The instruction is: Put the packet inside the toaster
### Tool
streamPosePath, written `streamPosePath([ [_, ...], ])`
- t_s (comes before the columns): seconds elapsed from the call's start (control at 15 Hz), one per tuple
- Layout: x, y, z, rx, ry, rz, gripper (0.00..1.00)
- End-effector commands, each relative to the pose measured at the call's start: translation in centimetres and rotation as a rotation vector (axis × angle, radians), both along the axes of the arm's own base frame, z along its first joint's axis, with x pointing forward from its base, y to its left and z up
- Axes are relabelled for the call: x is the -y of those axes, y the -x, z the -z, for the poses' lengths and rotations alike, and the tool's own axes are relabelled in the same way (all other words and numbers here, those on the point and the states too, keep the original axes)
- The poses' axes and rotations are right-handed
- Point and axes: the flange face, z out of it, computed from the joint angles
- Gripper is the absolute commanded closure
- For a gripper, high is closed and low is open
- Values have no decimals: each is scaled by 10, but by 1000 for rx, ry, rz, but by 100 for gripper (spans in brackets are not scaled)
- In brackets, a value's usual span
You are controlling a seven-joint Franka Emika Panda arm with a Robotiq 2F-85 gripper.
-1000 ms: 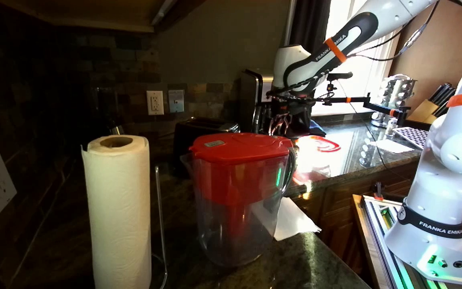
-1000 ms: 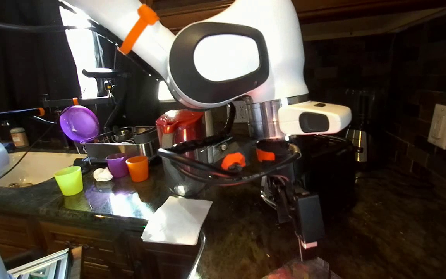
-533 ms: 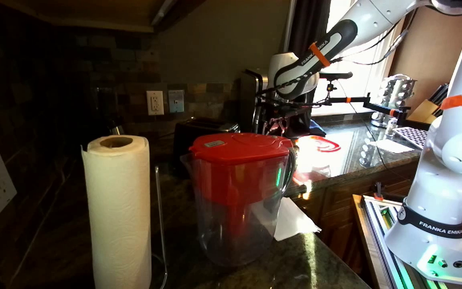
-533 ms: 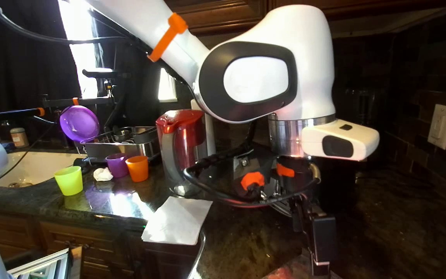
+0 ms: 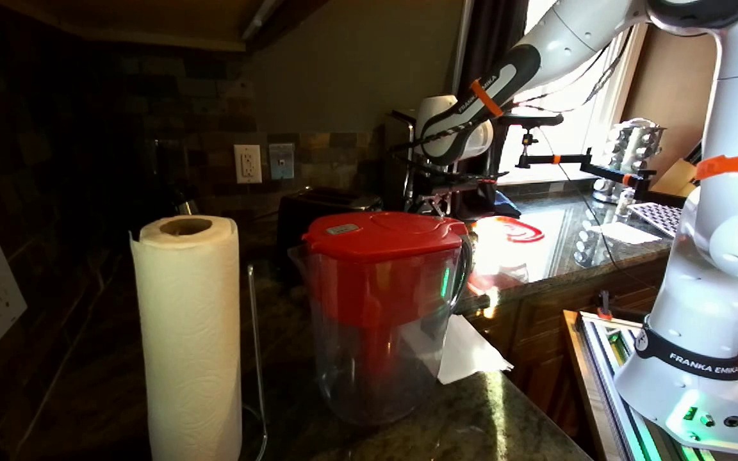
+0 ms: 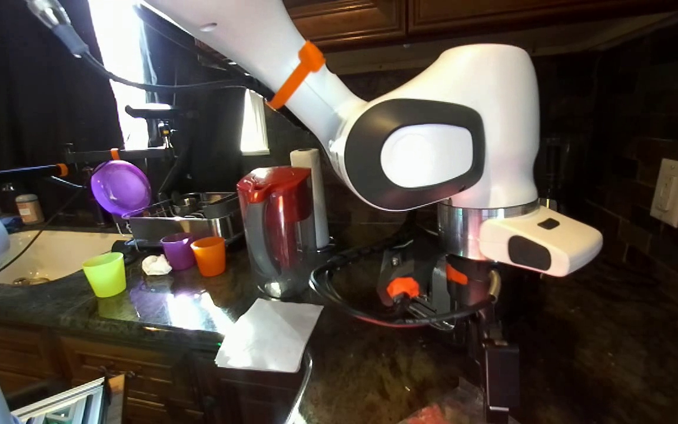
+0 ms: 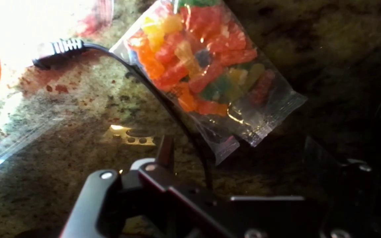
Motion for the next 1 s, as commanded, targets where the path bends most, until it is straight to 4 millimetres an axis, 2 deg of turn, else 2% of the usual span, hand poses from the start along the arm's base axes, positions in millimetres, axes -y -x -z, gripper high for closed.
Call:
streamPosePath([
  [0.0,-2,-17,14,11,-10,58,0],
  [0.47,-8,-32,33,0,-19,67,0],
  [0.53,-8,-34,35,-1,-22,69,4],
  [0.67,-7,-38,38,-3,-25,73,18],
  [0.73,-7,-39,39,-3,-26,74,31],
  [0.93,-6,-43,44,-4,-26,77,57],
])
